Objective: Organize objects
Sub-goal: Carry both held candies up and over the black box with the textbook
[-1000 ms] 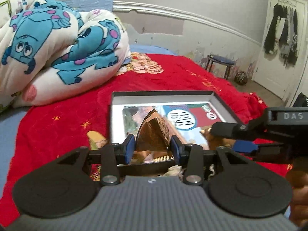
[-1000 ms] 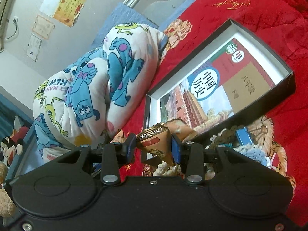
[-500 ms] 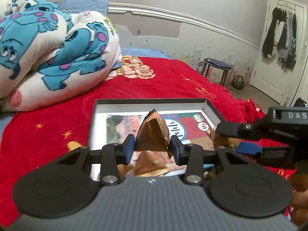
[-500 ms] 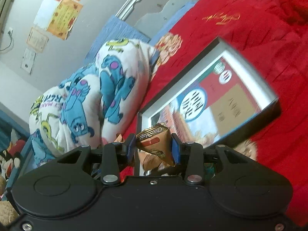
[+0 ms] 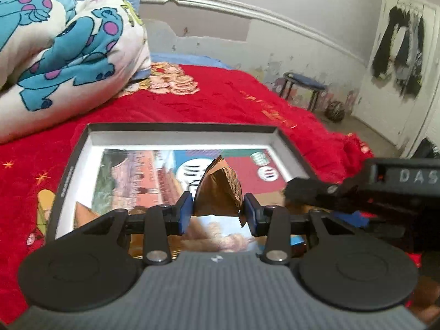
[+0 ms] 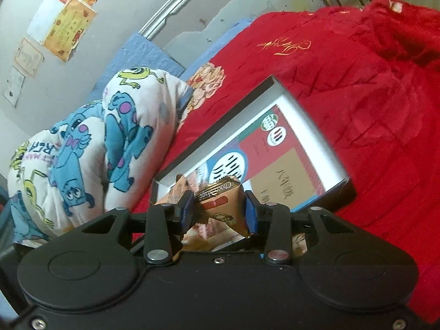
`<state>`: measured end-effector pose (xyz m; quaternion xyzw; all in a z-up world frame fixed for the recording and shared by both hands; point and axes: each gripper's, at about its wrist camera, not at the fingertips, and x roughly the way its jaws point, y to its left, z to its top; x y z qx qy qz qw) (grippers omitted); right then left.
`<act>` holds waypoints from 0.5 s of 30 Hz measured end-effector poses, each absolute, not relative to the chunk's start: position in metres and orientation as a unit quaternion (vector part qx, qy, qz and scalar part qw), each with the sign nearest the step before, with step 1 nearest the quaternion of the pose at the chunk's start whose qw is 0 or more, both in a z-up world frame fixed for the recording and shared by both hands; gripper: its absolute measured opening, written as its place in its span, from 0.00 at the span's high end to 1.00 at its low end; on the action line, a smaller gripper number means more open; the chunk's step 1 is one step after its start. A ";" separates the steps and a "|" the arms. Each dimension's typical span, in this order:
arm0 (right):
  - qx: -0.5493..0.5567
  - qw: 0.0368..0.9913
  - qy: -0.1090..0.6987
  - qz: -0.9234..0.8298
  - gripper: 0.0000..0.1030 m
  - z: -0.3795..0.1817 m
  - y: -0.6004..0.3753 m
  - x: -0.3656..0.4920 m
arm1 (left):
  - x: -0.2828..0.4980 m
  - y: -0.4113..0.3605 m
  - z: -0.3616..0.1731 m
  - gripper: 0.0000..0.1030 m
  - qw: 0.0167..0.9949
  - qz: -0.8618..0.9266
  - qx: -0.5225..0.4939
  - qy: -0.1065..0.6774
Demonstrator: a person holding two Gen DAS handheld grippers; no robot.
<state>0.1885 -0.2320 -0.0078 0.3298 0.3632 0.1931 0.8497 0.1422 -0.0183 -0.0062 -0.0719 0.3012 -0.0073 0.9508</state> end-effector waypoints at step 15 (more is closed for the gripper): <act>0.338 0.869 0.338 0.130 0.63 -0.037 -0.234 0.205 | 0.144 -0.016 -0.020 0.56 0.947 0.027 -0.026 0.320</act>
